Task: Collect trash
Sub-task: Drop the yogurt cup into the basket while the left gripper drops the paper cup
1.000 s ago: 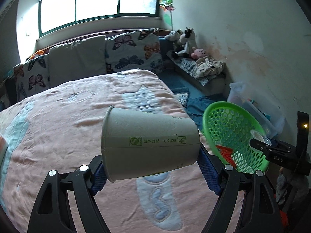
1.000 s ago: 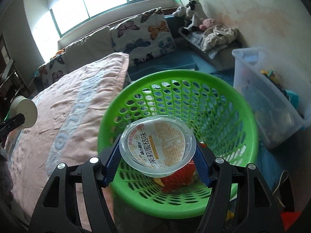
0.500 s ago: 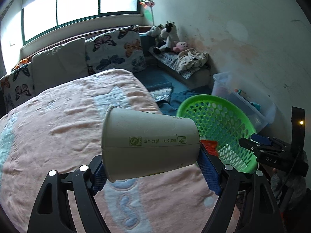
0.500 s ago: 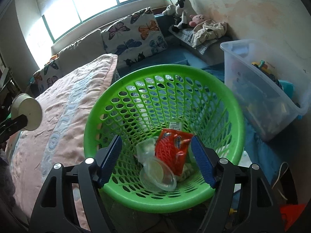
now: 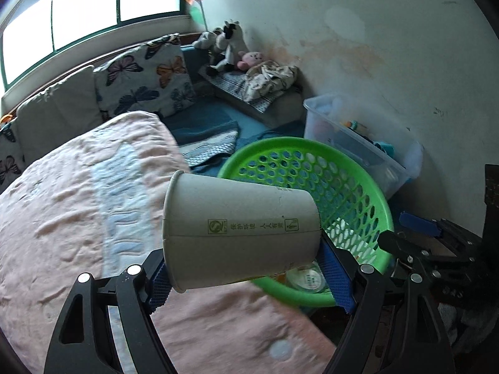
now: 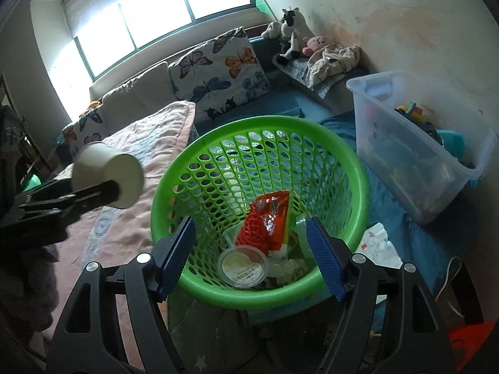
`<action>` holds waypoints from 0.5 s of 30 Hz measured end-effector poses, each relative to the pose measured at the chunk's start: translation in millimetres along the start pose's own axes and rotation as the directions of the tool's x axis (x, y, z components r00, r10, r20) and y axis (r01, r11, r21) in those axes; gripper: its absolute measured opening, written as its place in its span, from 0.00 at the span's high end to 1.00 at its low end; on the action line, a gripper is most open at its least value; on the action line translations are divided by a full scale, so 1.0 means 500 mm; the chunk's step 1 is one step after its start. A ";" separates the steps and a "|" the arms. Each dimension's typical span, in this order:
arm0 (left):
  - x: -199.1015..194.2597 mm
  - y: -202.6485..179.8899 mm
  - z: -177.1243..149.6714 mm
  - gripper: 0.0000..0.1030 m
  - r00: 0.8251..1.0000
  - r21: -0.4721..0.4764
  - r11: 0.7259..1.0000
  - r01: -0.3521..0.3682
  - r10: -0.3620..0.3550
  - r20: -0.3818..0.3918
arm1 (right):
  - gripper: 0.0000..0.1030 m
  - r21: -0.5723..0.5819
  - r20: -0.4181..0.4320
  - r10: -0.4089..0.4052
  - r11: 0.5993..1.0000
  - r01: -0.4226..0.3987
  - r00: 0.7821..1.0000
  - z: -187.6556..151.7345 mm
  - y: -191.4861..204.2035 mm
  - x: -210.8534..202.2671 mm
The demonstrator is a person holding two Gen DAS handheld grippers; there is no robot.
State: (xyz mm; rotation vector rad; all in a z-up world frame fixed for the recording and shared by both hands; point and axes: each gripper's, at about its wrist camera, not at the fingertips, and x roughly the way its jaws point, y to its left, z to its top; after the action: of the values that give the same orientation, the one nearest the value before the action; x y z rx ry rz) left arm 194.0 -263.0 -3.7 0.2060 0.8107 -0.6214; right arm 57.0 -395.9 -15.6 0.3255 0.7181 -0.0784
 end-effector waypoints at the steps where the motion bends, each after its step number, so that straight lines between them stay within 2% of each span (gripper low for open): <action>1: 0.009 -0.007 0.000 0.24 1.000 0.006 1.000 0.001 -0.001 -0.009 | 0.29 0.005 0.003 0.002 1.000 -0.002 1.000 -0.003 -0.003 -0.005; 11: 0.061 -0.044 0.000 0.24 0.998 0.024 0.999 0.028 -0.027 -0.061 | 0.29 0.040 0.004 0.009 0.999 -0.009 1.000 -0.024 -0.023 -0.024; 15: 0.064 -0.049 -0.001 0.19 0.998 0.025 0.999 0.040 -0.038 -0.059 | 0.29 0.053 -0.001 0.010 0.999 -0.010 1.000 -0.033 -0.029 -0.025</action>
State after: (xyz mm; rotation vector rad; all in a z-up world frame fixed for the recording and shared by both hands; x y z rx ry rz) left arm 195.8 -296.7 -26.2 0.2334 0.8653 -0.6656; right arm 34.7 -404.8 -23.0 0.3796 0.7168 -0.0882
